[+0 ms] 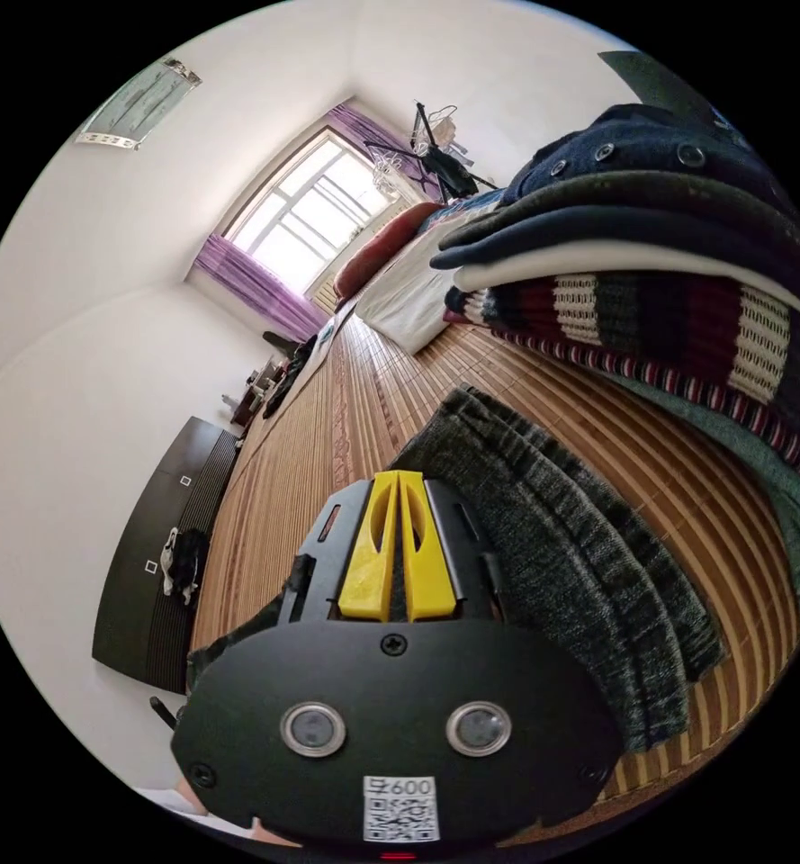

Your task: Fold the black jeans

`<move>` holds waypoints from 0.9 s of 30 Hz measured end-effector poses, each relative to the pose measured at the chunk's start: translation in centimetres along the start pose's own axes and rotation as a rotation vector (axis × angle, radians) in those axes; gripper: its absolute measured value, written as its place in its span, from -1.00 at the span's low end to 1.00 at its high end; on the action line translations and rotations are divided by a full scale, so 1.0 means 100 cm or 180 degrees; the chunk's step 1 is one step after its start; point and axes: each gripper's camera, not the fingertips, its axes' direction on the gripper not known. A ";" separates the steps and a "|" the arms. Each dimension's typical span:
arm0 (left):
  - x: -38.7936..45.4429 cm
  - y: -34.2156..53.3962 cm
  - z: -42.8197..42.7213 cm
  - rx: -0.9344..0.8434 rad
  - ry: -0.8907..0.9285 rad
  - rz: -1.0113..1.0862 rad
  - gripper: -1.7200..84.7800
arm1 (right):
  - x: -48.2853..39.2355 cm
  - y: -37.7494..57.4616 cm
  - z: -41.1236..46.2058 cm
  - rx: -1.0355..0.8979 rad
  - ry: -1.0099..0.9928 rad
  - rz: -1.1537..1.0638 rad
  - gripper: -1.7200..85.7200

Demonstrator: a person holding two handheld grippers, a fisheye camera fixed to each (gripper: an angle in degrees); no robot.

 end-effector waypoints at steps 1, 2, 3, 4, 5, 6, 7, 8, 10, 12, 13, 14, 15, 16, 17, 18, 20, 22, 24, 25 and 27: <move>0.005 0.001 0.002 0.0002 -0.0059 0.0030 -0.96 | -0.003 0.004 -0.003 0.0040 -0.0021 0.0001 -0.98; 0.012 0.004 0.006 0.0012 -0.0136 0.0067 -0.96 | -0.005 0.006 -0.005 0.0084 -0.0015 0.0000 -0.98; 0.015 0.005 0.009 0.0015 -0.0154 0.0073 -0.96 | -0.010 0.010 -0.010 0.0177 0.0014 0.0003 -0.98; 0.015 0.006 0.011 0.0013 -0.0144 0.0067 -0.96 | -0.014 0.014 -0.016 0.0269 0.0005 0.0009 -0.98; 0.013 0.008 0.015 0.0016 -0.0094 0.0038 -0.96 | -0.016 0.016 -0.019 0.0302 -0.0006 0.0011 -0.98; 0.010 0.009 0.019 0.0020 -0.0020 -0.0005 -0.96 | -0.023 0.015 -0.020 0.0286 -0.0045 -0.0012 -0.98; 0.008 0.010 0.021 0.0019 0.0021 -0.0030 -0.95 | -0.031 0.011 -0.016 0.0165 -0.0128 -0.0082 -0.97; 0.004 0.011 0.026 0.0017 0.0101 -0.0083 -0.95 | -0.034 0.008 -0.012 0.0068 -0.0124 -0.0089 -0.97; -0.001 0.013 0.032 0.0026 0.0198 -0.0149 -0.95 | -0.051 -0.002 0.004 -0.0201 0.0203 -0.0016 -0.96; -0.004 0.016 0.040 0.0044 0.0264 -0.0202 -0.95 | -0.066 -0.008 0.015 -0.0291 0.0406 -0.0018 -0.93; -0.004 0.016 0.041 0.0046 0.0265 -0.0203 -0.95 | -0.076 -0.012 0.024 -0.0357 0.0539 0.0018 -0.93; -0.003 0.017 0.045 0.0048 0.0257 -0.0198 -0.95 | -0.082 -0.015 0.028 -0.0405 0.0592 0.0027 -0.92; -0.002 0.017 0.048 0.0050 0.0249 -0.0194 -0.95 | -0.093 -0.021 0.038 -0.0493 0.0714 0.0033 -0.92; -0.002 0.018 0.050 0.0052 0.0247 -0.0193 -0.95 | -0.102 -0.026 0.048 -0.0565 0.0833 0.0084 -0.91; -0.002 0.018 0.053 0.0057 0.0245 -0.0192 -0.95 | -0.106 -0.027 0.052 -0.0576 0.0864 0.0122 -0.91; -0.002 0.019 0.057 0.0061 0.0246 -0.0196 -0.95 | -0.112 -0.030 0.061 -0.0597 0.0906 0.0217 -0.92; -0.003 0.019 0.062 0.0065 0.0250 -0.0203 -0.95 | -0.124 -0.034 0.076 -0.0689 0.1100 0.0253 -0.93; -0.003 0.019 0.066 0.0073 0.0241 -0.0198 -0.95 | -0.148 -0.035 0.101 -0.0914 0.1593 -0.0123 -0.96; -0.003 0.019 0.072 0.0081 0.0225 -0.0188 -0.96 | -0.166 -0.033 0.121 -0.1125 0.1824 -0.0456 -0.97; -0.003 0.019 0.073 0.0084 0.0223 -0.0188 -0.96 | -0.177 -0.031 0.133 -0.1249 0.1958 -0.0657 -0.98; -0.005 0.019 0.079 0.0093 0.0235 -0.0194 -0.96 | -0.188 -0.024 0.146 -0.1375 0.2116 -0.0894 -0.98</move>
